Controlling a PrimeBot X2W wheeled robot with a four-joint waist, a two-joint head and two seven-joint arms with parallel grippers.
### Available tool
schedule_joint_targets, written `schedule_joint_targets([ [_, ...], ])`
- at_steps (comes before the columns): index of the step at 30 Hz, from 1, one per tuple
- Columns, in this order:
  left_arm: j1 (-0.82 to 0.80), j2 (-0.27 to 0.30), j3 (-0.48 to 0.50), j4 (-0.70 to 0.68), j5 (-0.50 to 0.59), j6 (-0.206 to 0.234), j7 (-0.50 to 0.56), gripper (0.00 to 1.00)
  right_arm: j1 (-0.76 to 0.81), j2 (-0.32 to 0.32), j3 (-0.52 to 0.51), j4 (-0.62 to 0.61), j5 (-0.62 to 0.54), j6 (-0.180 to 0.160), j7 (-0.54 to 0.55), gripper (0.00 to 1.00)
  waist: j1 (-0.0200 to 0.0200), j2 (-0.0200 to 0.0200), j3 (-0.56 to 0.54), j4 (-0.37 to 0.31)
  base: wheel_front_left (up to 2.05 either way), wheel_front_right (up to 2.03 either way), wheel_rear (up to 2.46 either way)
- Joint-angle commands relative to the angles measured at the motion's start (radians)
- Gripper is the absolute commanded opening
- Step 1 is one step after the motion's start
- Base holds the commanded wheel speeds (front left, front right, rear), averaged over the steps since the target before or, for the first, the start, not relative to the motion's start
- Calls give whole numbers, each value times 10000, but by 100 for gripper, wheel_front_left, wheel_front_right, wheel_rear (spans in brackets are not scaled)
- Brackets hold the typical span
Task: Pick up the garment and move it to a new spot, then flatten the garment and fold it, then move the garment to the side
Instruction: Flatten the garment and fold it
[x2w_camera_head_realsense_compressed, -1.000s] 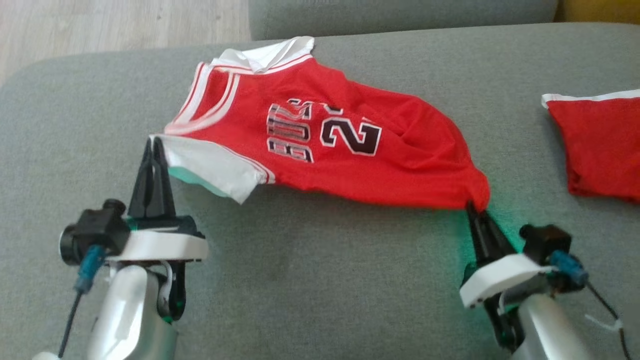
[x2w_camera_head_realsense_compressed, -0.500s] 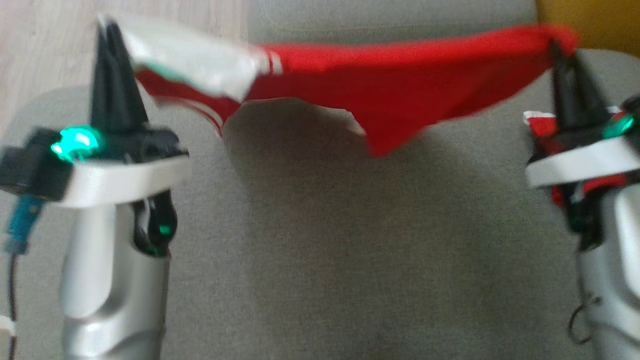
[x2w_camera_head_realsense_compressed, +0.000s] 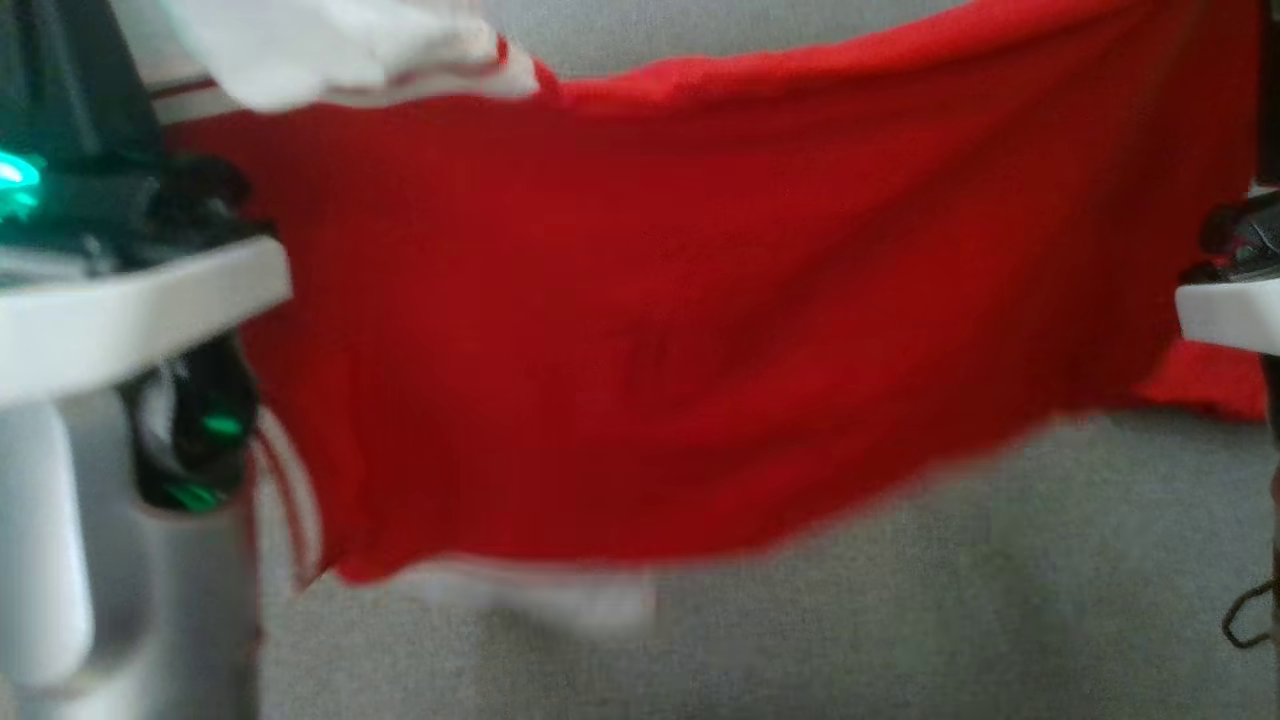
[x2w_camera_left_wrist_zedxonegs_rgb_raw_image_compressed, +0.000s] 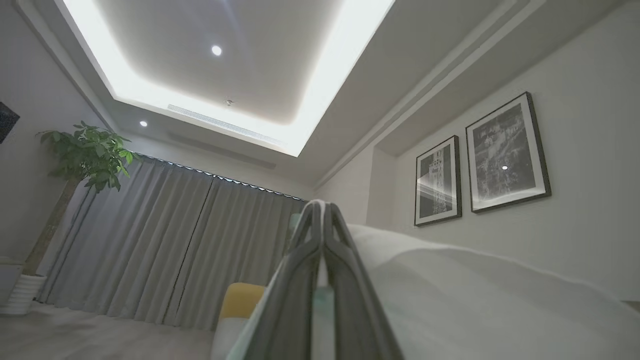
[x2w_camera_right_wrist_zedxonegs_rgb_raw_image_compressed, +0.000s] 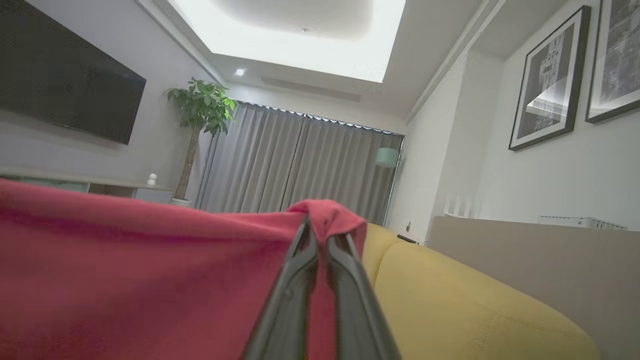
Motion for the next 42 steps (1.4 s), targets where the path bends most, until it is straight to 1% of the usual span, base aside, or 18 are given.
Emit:
schedule_joint_targets([
  [1, -778, 425, 428, -183, 43, 40, 167, 0, -206, -175, 83, -297, 60, -7, 147, 0, 1, -1, 206, 5, 0, 0, 0],
  [2, -1005, 456, 502, 40, -87, 64, 326, 0, -274, -201, 53, -254, 91, -7, 253, 0, 1, -1, 341, 13, 0, 0, 0],
  [4, -1583, 759, 633, 720, -103, 22, 607, 0, -605, 6, -54, 68, 556, -7, 446, 0, 1, -1, 702, -22, 0, 0, 0],
  [6, -2364, 1129, 673, 1611, -12, -138, 734, 0, -1241, -173, 66, 635, 744, -7, 584, 0, 1, -1, 1213, -89, 0, 0, 0],
  [8, -3260, 1594, 576, 2650, 272, -399, 692, 0, -2133, -209, 294, 1509, 1086, -7, 582, 0, 1, -1, 1733, -193, 0, 0, 0],
  [11, -4832, 2035, 501, 4405, 476, -588, 622, 0, -3860, -327, 745, 3153, 1413, -7, 406, 0, 1, -1, 2554, -334, 0, 0, 0],
  [14, -6618, 2325, 482, 6033, 732, -623, 194, 0, -5865, -616, 1216, 4935, 1208, -7, -213, 0, 1, -1, 3261, -356, 0, 0, 0],
  [17, -8212, 2460, 439, 7408, 985, -608, -527, 0, -7742, -688, 1423, 6704, 805, -7, -1108, 0, 1, -1, 3780, -299, 0, 0, 0],
  [19, -8957, 2448, 364, 8200, 1094, -638, -1076, 0, -8685, -655, 1422, 7783, 476, -7, -1775, 0, 1, -1, 3947, -225, 0, 0, 0],
  [22, -9521, 2289, 180, 9224, 1152, -738, -1757, 0, -9527, -605, 1348, 9149, 0, -7, -2690, 0, 1, -1, 4028, -65, 0, 0, 0],
  [26, -9311, 2041, -236, 10296, 1206, -953, -2383, 0, -9538, -568, 1501, 10625, -288, -7, -3481, 0, 1, -1, 3968, 184, 0, 0, 0],
  [28, -8865, 1976, -452, 10630, 1160, -1068, -2578, 0, -9218, -674, 2098, 11182, -625, -7, -3735, 0, 1, -1, 3900, 241, 0, 0, 0],
  [31, -7765, 1892, -787, 11038, 1048, -1165, -2746, 0, -8516, -667, 2448, 12136, -461, -7, -3868, 0, 1, -1, 3683, 391, 0, 0, 0],
  [33, -6963, 1868, -1088, 11206, 1029, -1196, -2804, 0, -8043, -741, 2883, 12678, -398, -7, -3884, 0, 1, -1, 3544, 499, 0, 0, 0],
  [34, -6963, 1868, -1088, 11206, 1029, -1196, -2804, 0, -8043, -741, 2883, 12678, -398, -7, -3884, 0, 1, -1, 3544, 499, 0, 0, 0],
  [39, -5033, 1950, -2000, 11114, 969, -1218, -2863, 0, -6897, -899, 4134, 13665, 373, -7, -3564, 0, 1, -1, 3069, 731, 0, 0, 0],
  [42, -3938, 2146, -2591, 10678, 848, -1220, -2869, 0, -6258, -1125, 5048, 13876, 1098, -7, -3129, 0, 1, -1, 2689, 819, 0, 0, 0],
])
